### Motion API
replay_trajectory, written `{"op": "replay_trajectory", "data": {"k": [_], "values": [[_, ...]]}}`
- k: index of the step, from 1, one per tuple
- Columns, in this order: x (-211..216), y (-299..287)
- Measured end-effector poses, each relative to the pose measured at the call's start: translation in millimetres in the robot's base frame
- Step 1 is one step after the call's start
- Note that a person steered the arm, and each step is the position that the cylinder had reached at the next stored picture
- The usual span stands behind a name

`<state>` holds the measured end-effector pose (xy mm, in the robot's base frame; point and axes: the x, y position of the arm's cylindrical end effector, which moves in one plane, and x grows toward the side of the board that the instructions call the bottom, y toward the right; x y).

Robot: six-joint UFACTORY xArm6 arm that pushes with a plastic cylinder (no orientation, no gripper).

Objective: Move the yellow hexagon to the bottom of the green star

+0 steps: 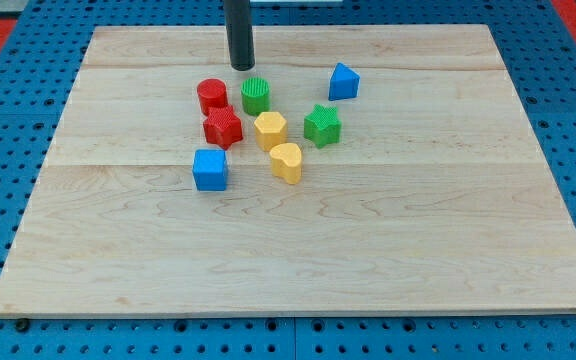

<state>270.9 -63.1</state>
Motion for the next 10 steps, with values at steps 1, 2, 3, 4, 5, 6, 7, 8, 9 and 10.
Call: {"op": "replay_trajectory", "data": {"k": [1, 2, 3, 4, 5, 6, 7, 8, 9, 10], "values": [[1, -1], [12, -7], [19, -12], [19, -12], [19, -12], [34, -11], [58, -3], [89, -1], [115, 12], [137, 48]]}}
